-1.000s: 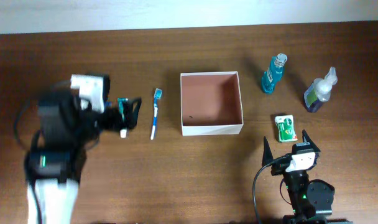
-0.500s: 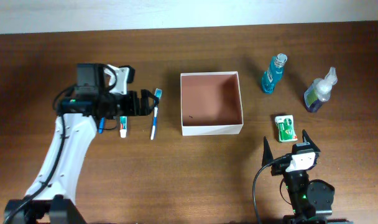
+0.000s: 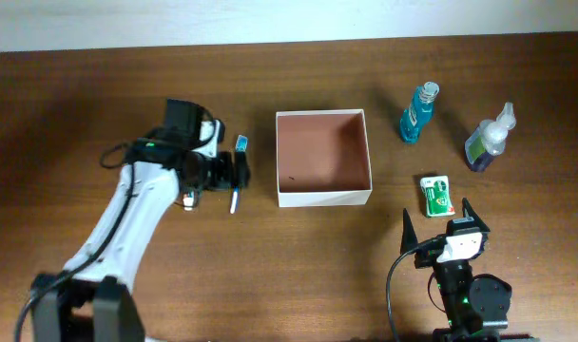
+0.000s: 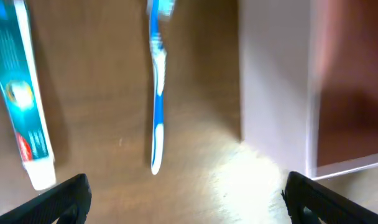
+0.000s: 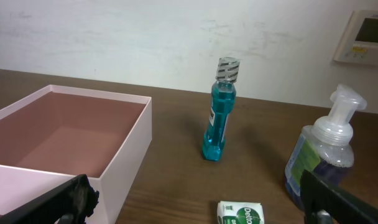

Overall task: Pack container
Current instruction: 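Move the left gripper over the blue toothbrush and lower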

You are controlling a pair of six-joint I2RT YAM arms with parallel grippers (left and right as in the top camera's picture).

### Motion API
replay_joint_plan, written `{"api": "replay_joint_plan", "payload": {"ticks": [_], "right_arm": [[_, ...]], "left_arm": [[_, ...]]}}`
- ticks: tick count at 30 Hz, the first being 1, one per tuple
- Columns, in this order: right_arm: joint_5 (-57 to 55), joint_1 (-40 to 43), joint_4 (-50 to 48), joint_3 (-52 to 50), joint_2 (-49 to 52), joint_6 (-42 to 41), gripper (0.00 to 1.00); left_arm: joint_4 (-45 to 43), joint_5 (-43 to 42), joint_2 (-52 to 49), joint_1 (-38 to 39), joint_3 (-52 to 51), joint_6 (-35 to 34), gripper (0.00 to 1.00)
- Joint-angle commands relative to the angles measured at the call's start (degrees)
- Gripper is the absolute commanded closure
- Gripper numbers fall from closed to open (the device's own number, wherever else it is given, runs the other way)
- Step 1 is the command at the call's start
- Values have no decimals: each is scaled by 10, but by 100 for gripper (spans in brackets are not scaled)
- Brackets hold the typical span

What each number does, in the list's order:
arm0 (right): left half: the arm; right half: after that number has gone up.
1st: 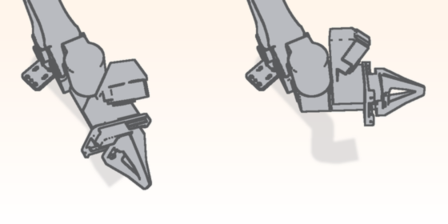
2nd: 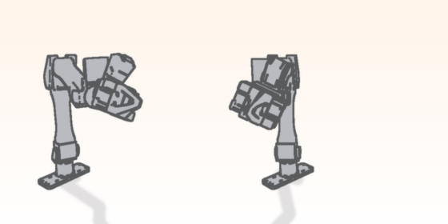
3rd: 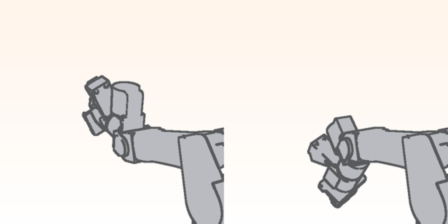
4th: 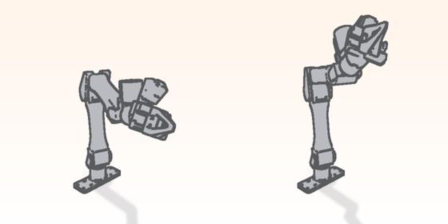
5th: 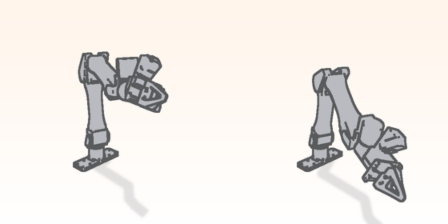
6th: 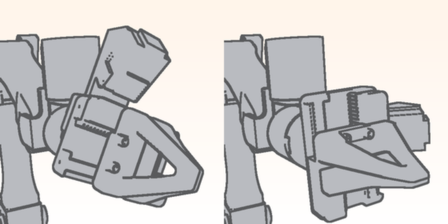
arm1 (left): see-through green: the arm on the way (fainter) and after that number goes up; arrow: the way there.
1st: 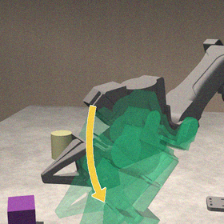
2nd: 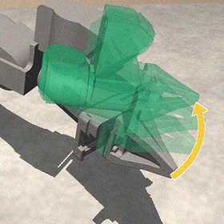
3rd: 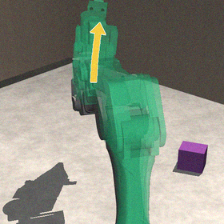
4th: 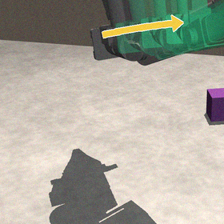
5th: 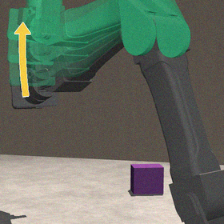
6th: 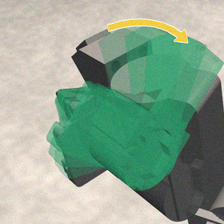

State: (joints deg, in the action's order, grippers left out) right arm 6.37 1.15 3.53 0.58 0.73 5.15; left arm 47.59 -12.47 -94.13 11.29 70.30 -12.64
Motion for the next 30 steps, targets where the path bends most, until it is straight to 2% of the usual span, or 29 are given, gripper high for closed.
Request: {"api": "replay_joint_plan", "payload": {"ticks": [1, 5, 15, 18, 22, 30], "right_arm": [[5, 4, 3, -3, -5, 4, 2], [5, 4, 3, -3, -5, 4, 2], [5, 4, 3, -3, -5, 4, 2], [5, 4, 3, -3, -5, 4, 2], [5, 4, 3, -3, -5, 4, 1], [5, 4, 3, -3, -5, 4, 2]], "left_arm": [[3, 64, -34, 21, 6, -41, 1], [0, 111, -47, 36, 6, -43, 1], [-40, 120, -48, 36, 9, -42, 1], [-46, 121, -64, 37, 23, -17, 1], [-5, 151, -105, 37, 54, -15, 0], [36, 153, -188, 42, 138, -23, 0]]}}
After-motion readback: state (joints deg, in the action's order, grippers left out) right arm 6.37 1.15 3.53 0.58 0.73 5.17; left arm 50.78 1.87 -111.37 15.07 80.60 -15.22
